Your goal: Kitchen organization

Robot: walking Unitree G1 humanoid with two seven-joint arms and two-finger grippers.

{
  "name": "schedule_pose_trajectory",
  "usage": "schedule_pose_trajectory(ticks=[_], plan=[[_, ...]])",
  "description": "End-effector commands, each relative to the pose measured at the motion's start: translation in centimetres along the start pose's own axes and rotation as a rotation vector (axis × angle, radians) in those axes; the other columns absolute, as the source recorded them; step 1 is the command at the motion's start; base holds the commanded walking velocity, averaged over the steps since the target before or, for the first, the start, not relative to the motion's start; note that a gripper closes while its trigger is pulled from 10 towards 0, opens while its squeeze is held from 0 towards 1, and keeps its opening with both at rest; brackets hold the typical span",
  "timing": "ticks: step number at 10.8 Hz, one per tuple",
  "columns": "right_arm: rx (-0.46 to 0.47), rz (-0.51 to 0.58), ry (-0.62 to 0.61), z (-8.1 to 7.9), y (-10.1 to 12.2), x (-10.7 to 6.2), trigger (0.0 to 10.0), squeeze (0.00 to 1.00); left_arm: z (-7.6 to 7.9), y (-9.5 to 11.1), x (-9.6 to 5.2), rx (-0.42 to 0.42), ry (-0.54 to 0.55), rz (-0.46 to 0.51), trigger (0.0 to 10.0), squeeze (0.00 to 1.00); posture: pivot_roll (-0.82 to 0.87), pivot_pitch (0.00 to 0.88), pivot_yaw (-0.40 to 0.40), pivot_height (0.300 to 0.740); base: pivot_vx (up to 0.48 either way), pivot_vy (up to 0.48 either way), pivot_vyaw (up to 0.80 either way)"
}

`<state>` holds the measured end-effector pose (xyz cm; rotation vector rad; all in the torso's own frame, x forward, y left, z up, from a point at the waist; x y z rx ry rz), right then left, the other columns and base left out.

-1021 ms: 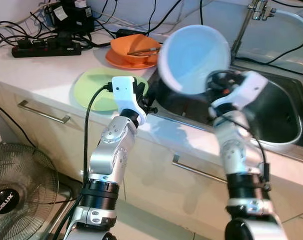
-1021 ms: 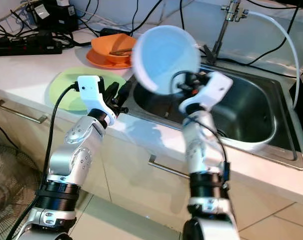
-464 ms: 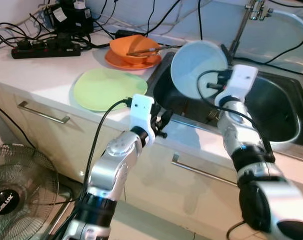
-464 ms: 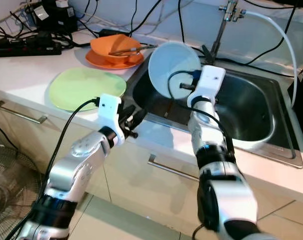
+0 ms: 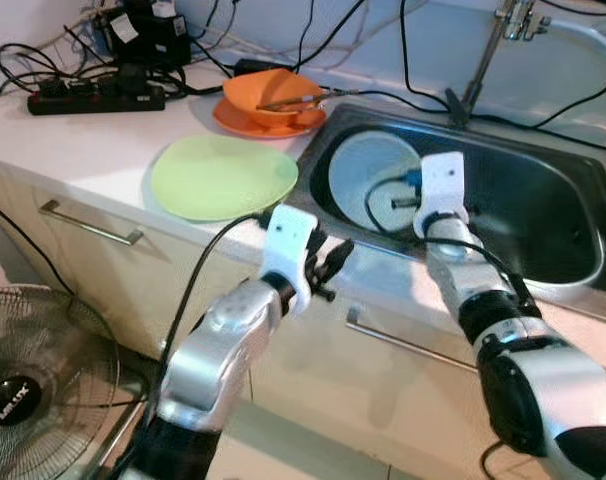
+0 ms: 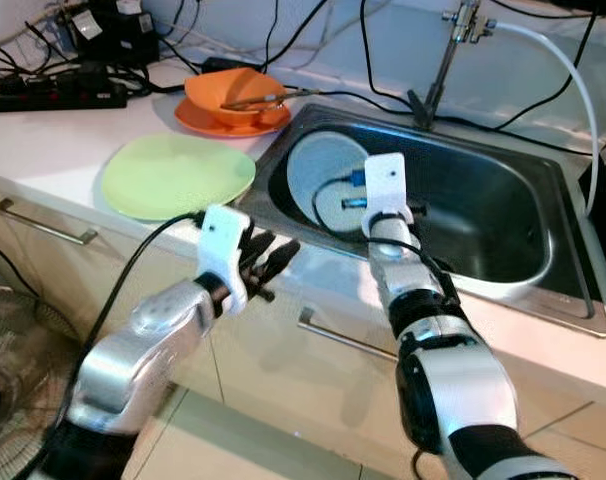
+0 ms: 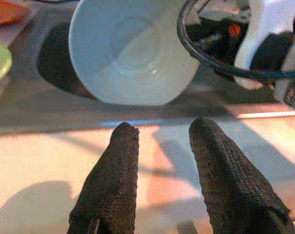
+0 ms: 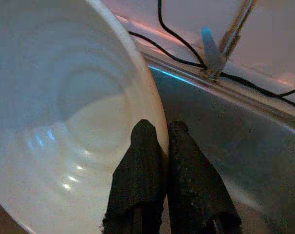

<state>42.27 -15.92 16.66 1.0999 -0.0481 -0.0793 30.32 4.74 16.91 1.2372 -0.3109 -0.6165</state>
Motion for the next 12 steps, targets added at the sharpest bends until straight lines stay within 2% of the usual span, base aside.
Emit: schedule_pose_trajectory(ticks=[1,6,7,8,9,10,12], plan=[[-0.018,0.047,-0.038,1.0,1.2,0.4,10.0,0.00,0.6,-0.1,-0.3,0.007,-0.010,-0.016,10.0,0.00,0.20,0.120,-0.047,0.740,0.000,0.000,0.00],[-0.047,-0.005,-0.005,0.3,0.1,0.2,10.0,0.00,1.0,-0.3,-1.5,-0.006,0.018,-0.038,10.0,0.00,0.23,0.169,-0.047,0.740,0.000,0.000,0.00],[-0.049,-0.007,0.006,0.0,0.0,0.1,10.0,0.24,1.0,-0.2,-1.7,-0.008,0.026,-0.041,10.0,0.00,0.24,0.176,-0.047,0.740,0.000,0.000,0.00],[-0.045,-0.005,0.014,-0.2,0.1,0.1,10.0,0.95,1.0,-0.2,-1.7,-0.010,0.031,-0.041,10.0,0.00,0.24,0.179,-0.048,0.740,0.000,0.000,0.00],[-0.038,-0.002,0.024,-0.3,0.2,0.1,10.0,0.91,1.0,-0.2,-1.7,-0.011,0.033,-0.043,10.0,0.00,0.24,0.181,-0.049,0.740,0.000,0.000,0.00],[-0.037,-0.002,0.030,-0.5,0.2,0.1,10.0,0.00,1.0,-0.2,-1.7,-0.012,0.032,-0.043,10.0,0.00,0.24,0.180,-0.048,0.740,0.000,0.000,0.00],[-0.034,-0.003,0.038,-0.7,0.0,0.0,10.0,0.00,0.9,-0.1,-1.6,-0.011,0.037,-0.043,10.0,0.00,0.24,0.177,-0.047,0.740,0.000,0.000,0.00]])
Point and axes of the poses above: a point about 5 cm out from each wrist's last joint towards the gripper, its own x axis pointing out of the wrist towards the gripper, its own y axis along the axis of the wrist's last joint, z = x × y, the point moved 2 cm from there along x, pointing out of the wrist towards the gripper, and after that the axes turned 14 degrees about -x, right-handed, at the moved point
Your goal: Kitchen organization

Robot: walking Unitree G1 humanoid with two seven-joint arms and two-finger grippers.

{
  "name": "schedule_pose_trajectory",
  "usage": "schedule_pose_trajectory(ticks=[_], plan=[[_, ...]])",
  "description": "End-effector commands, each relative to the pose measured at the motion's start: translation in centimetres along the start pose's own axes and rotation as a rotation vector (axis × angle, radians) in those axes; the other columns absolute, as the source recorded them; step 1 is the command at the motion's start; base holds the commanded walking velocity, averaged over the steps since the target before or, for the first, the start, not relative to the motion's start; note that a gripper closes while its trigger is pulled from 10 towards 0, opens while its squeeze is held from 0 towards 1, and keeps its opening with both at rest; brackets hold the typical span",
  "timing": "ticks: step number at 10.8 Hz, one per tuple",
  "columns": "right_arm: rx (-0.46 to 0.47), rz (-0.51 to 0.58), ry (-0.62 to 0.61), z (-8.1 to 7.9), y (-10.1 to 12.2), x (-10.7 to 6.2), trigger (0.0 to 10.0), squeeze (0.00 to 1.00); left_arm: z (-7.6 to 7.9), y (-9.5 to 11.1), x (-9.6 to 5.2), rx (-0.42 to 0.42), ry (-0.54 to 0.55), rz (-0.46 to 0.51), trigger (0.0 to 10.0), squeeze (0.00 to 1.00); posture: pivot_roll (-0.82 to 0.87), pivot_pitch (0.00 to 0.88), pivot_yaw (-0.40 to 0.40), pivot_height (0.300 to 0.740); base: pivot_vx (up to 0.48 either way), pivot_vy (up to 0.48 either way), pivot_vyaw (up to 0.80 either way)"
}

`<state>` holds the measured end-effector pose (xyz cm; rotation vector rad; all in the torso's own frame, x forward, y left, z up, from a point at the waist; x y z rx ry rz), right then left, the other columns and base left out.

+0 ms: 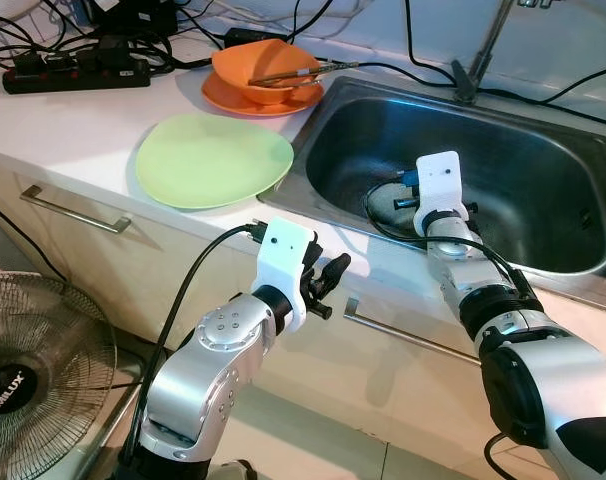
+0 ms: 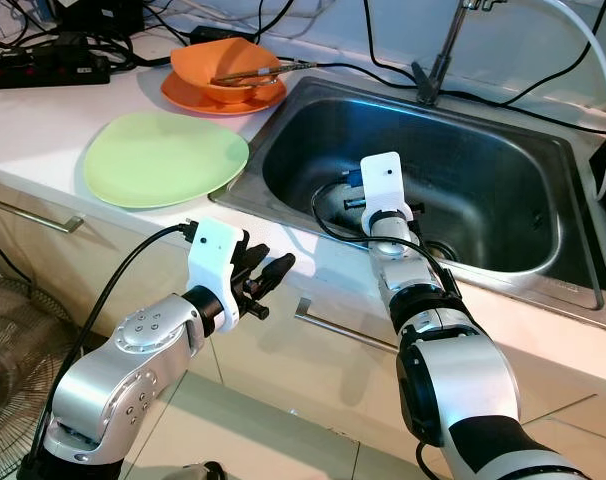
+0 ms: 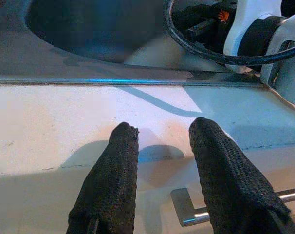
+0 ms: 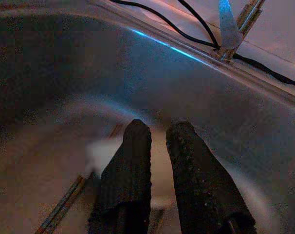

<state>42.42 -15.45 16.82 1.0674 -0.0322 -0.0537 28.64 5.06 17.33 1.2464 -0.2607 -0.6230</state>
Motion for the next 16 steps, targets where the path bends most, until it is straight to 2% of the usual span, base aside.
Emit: schedule_pose_trajectory(ticks=[1,2,4,5,6,8,11,12,13,14,16], plan=[[0.015,-0.005,0.009,-0.2,-0.1,0.0,10.0,0.00,0.0,-0.1,0.1,-0.003,0.004,-0.009,10.0,0.00,0.23,0.175,-0.045,0.740,0.000,0.000,0.00],[0.047,0.016,0.001,0.1,0.3,0.0,10.0,0.00,-0.1,0.1,0.2,-0.003,0.005,0.004,10.0,0.00,0.22,0.172,-0.043,0.740,0.000,0.000,0.00],[0.138,0.131,-0.013,0.8,2.5,0.3,10.0,0.00,-0.8,1.0,0.7,0.024,0.052,0.093,10.0,0.00,0.20,0.160,-0.040,0.740,0.000,0.000,0.00],[0.196,0.218,-0.021,1.3,4.2,0.3,10.0,0.00,-1.3,2.3,1.2,0.054,0.078,0.173,10.0,0.00,0.17,0.141,-0.039,0.740,0.000,0.000,0.00],[0.231,0.321,-0.014,1.5,5.9,-0.1,10.0,0.00,-1.9,3.2,1.6,0.083,0.112,0.237,10.0,0.00,0.15,0.128,-0.038,0.740,0.000,0.000,0.00],[0.278,0.404,-0.022,2.0,6.4,-1.2,10.0,0.00,-2.8,3.6,2.5,0.118,0.137,0.294,10.0,0.00,0.11,0.102,-0.037,0.740,0.000,0.000,0.00],[0.302,0.386,-0.012,1.9,2.8,-4.1,10.0,0.00,-3.9,3.2,2.5,0.162,0.157,0.333,10.0,0.00,0.09,0.051,-0.028,0.740,0.000,0.000,0.00],[0.285,0.355,0.002,2.0,1.0,-5.2,10.0,0.00,-4.3,2.7,2.1,0.167,0.162,0.333,10.0,0.00,0.08,0.040,-0.022,0.740,0.000,0.000,0.00],[0.279,0.344,0.019,1.7,0.3,-5.8,10.0,0.00,-4.5,2.4,1.8,0.172,0.164,0.330,10.0,0.00,0.08,0.034,-0.020,0.740,0.000,0.000,0.00],[0.289,0.337,0.043,1.2,0.0,-6.5,10.0,0.00,-4.8,2.0,1.6,0.177,0.168,0.324,10.0,0.00,0.08,0.029,-0.017,0.740,0.000,0.000,0.00],[0.329,0.309,0.085,-1.5,-0.8,-7.5,10.0,0.00,-5.2,1.5,1.1,0.176,0.185,0.335,10.0,0.00,0.08,0.025,-0.016,0.740,0.000,0.000,0.00]])
Point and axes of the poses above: a point about 5 cm out from each wrist's last joint towards the gripper, its own x axis pointing out of the wrist towards the gripper, its own y axis along the axis of the wrist's last joint, z = x × y, the point moved 2 cm from there along x, pointing out of the wrist towards the gripper, and after that the axes turned 14 degrees about -x, right-handed, at the moved point
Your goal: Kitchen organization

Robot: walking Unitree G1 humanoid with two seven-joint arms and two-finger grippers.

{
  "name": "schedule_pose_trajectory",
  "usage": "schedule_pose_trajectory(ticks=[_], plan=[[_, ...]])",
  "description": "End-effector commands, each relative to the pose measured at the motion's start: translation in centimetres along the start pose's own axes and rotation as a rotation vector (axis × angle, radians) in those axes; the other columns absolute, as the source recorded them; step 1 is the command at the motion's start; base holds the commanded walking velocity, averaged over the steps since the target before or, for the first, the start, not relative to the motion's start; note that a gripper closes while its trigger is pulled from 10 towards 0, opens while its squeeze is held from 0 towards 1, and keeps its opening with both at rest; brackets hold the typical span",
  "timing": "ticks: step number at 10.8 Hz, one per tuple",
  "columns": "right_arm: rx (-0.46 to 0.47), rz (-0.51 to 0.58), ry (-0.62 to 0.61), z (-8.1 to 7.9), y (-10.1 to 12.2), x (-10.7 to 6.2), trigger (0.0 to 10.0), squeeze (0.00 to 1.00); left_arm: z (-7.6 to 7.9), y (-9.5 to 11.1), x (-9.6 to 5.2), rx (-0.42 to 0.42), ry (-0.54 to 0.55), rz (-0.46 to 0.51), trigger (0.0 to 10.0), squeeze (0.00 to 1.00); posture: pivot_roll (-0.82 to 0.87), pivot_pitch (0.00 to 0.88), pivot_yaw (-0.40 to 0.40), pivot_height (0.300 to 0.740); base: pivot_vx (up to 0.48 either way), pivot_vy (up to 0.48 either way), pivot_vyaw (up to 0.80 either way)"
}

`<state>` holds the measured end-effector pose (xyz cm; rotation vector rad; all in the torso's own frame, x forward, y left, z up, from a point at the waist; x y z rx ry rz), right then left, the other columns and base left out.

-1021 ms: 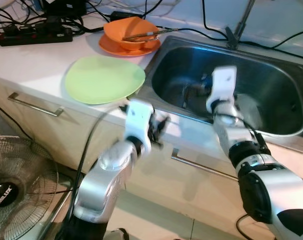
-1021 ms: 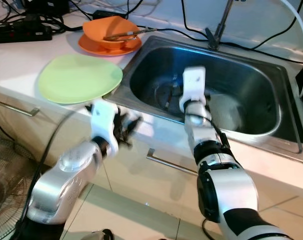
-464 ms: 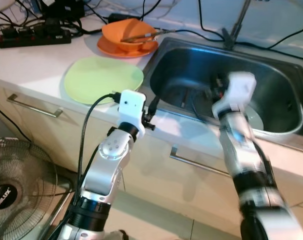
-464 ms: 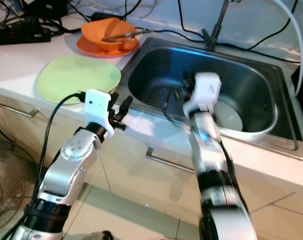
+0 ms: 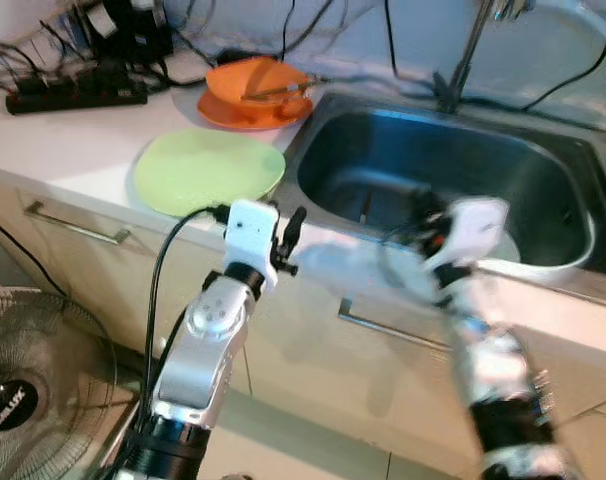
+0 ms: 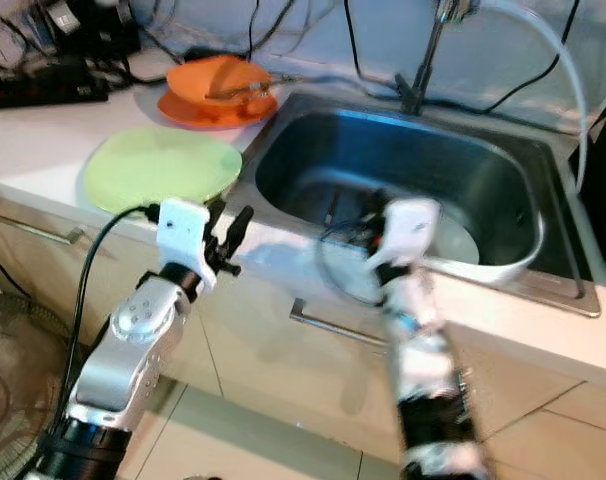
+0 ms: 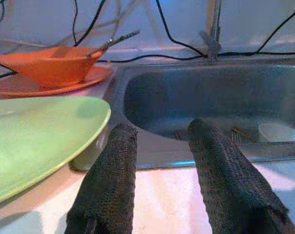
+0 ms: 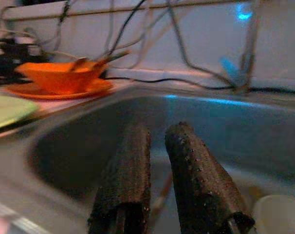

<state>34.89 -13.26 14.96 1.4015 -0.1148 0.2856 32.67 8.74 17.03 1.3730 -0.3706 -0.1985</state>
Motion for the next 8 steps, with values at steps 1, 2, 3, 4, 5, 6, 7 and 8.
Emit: schedule_pose_trajectory(ticks=[1,2,3,4,5,6,7,8], plan=[[0.029,-0.020,0.006,-0.9,-0.3,-0.4,10.0,0.00,-0.1,0.0,-0.2,-0.001,0.013,0.017,10.0,0.00,0.09,0.025,-0.018,0.740,0.000,0.000,0.00],[0.046,-0.035,0.019,-1.9,-0.4,-0.5,10.0,0.00,-0.1,0.2,-0.3,0.002,0.019,0.037,10.0,0.00,0.09,0.024,-0.019,0.740,0.000,0.000,0.00],[0.068,-0.050,0.021,-2.8,-0.5,-0.5,10.0,0.00,-0.6,0.5,-0.6,0.009,0.052,0.061,10.0,0.00,0.10,0.019,-0.019,0.740,0.000,0.000,0.00],[0.086,-0.058,0.023,-3.2,-0.6,-0.6,10.0,0.00,-1.2,0.5,-1.0,0.045,0.080,0.060,10.0,0.00,0.11,0.017,-0.028,0.740,0.000,0.000,0.00],[0.094,-0.070,0.041,-4.0,-0.8,-0.8,10.0,0.00,-2.1,0.3,-1.2,0.194,0.124,0.023,10.0,0.00,0.12,0.014,-0.033,0.740,0.000,0.000,0.00],[0.094,-0.071,0.045,-4.1,-0.8,-0.8,10.0,0.00,-2.4,0.2,-1.2,0.258,0.132,0.008,10.0,0.67,0.12,0.013,-0.033,0.740,0.000,0.000,0.00],[0.096,-0.075,0.043,-4.1,-0.8,-0.7,10.0,0.00,-3.1,-0.1,-1.2,0.369,0.153,-0.033,10.0,1.00,0.12,0.010,-0.036,0.740,0.000,0.000,0.00],[0.097,-0.081,0.041,-4.1,-0.8,-0.7,10.0,0.00,-3.8,-0.5,-1.2,0.488,0.170,-0.092,10.0,1.00,0.12,0.007,-0.037,0.740,0.000,0.000,0.00]])
Point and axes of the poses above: a point about 5 cm out from each wrist's last joint towards the gripper, its own x axis pointing out of the wrist towards the gripper, its own y axis along the axis of the wrist's last joint, z = x × y, the point moved 2 cm from there along x, pointing out of the wrist towards the gripper, and after that the axes turned 14 degrees about -x, right-handed, at the moved point
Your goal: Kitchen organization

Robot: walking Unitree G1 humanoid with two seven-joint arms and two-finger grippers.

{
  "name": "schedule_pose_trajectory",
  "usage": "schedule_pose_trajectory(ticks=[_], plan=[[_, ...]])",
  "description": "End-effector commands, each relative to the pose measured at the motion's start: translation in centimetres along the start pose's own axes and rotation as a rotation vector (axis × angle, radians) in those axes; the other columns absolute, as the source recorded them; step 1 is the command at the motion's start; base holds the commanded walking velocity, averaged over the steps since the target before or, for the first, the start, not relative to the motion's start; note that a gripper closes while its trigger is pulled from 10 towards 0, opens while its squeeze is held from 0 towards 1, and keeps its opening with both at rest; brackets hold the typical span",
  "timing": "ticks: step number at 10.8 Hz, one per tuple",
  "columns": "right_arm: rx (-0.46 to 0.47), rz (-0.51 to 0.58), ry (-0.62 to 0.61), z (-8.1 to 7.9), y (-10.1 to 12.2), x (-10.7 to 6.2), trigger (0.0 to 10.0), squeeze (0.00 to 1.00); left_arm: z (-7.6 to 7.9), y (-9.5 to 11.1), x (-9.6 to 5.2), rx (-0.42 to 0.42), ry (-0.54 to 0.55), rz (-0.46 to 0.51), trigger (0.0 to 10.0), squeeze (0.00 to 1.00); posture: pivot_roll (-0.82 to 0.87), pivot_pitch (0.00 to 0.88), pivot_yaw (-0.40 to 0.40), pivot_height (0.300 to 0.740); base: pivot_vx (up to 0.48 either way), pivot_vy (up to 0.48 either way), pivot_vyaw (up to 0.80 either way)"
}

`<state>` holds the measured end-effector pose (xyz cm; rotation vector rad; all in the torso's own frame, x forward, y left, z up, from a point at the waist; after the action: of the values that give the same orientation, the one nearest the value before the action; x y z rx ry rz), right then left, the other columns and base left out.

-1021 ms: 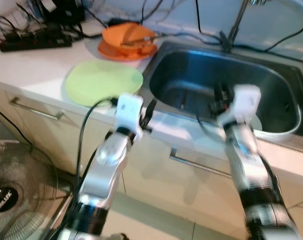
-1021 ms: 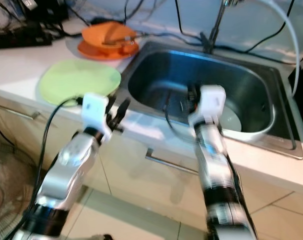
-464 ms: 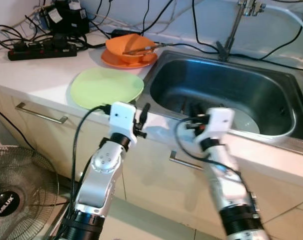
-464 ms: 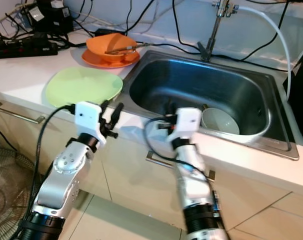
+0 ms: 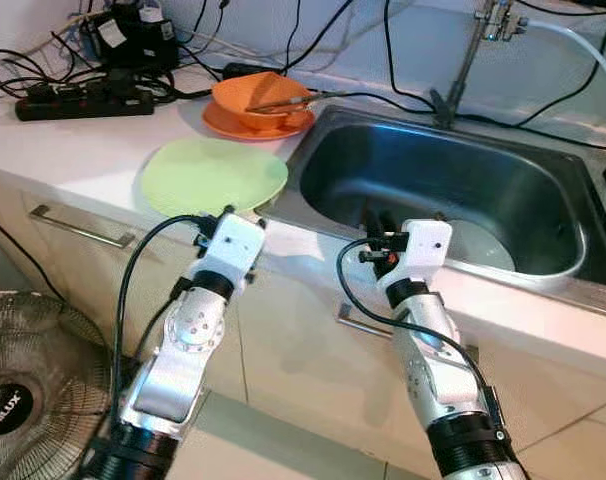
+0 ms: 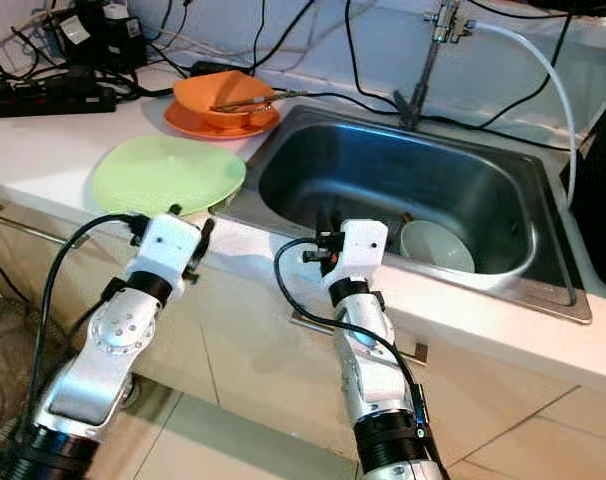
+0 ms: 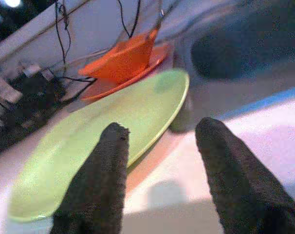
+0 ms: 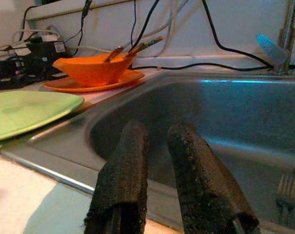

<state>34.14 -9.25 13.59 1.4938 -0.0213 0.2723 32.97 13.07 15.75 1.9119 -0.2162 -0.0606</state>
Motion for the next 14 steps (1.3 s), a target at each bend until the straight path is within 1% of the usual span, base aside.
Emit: schedule_pose_trajectory(ticks=[1,2,3,4,5,6,8,9,11,12,14], plan=[[-0.001,-0.023,-0.004,0.1,-0.4,-0.2,10.0,0.00,0.0,0.1,0.3,0.096,0.004,-0.008,10.0,1.00,0.12,0.005,-0.038,0.740,0.000,0.000,0.00],[0.000,-0.026,-0.004,0.1,-0.4,-0.2,10.0,0.00,-0.2,0.4,0.5,0.215,-0.001,0.000,10.0,0.00,0.12,0.002,-0.038,0.740,0.000,0.000,0.00],[0.004,-0.030,-0.007,0.0,-0.4,-0.1,10.0,0.00,-0.6,0.6,0.8,0.273,0.011,-0.005,10.0,0.00,0.12,0.000,-0.039,0.740,0.000,0.000,0.00],[0.005,-0.034,-0.007,0.0,-0.5,-0.1,10.0,0.00,-0.8,0.6,0.9,0.304,0.000,-0.023,10.0,0.00,0.12,0.000,-0.039,0.740,0.000,0.000,0.00],[0.001,-0.045,-0.004,-0.1,-0.6,-0.1,10.0,0.00,-0.9,0.3,1.0,0.327,-0.027,-0.058,10.0,0.00,0.12,0.000,-0.040,0.740,0.000,0.000,0.00],[0.012,-0.055,-0.004,-0.1,-0.7,0.0,10.0,0.00,-1.5,0.0,1.0,0.371,-0.022,-0.093,10.0,0.00,0.12,0.000,-0.042,0.740,0.000,0.000,0.00],[0.011,-0.052,-0.004,0.0,-0.6,0.0,10.0,0.00,-1.9,-0.6,0.9,0.398,-0.037,-0.142,10.0,0.00,0.13,0.000,-0.043,0.740,0.000,0.000,0.00],[0.013,-0.050,-0.006,-0.1,-0.4,0.0,10.0,0.00,-2.2,-0.9,1.0,0.435,-0.037,-0.177,10.0,0.00,0.12,0.009,-0.041,0.740,0.000,0.000,0.00],[0.016,-0.051,-0.011,0.0,-0.4,0.0,10.0,0.00,-2.7,-1.3,1.2,0.476,-0.034,-0.220,10.0,0.00,0.13,0.027,-0.039,0.740,0.000,0.000,0.00],[0.017,-0.053,-0.010,0.0,-0.5,-0.1,10.0,0.00,-3.1,-1.4,1.4,0.490,-0.025,-0.231,10.0,0.00,0.13,0.033,-0.039,0.740,0.000,0.000,0.00],[0.019,-0.057,-0.007,-0.1,-0.4,-0.1,10.0,0.00,-3.9,-1.0,2.4,0.532,-0.009,-0.240,10.0,0.00,0.13,0.043,-0.040,0.740,0.000,0.000,0.00]])
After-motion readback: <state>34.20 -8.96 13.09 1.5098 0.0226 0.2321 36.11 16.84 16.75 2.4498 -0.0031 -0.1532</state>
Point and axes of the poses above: a point about 5 cm out from each wrist's last joint towards the gripper, its own x axis pointing out of the wrist towards the gripper, its own y axis along the axis of the wrist's last joint, z = x × y, the point moved 2 cm from there along x, pointing out of the wrist towards the gripper, and after that the axes turned 14 degrees about -x, right-handed, at the moved point
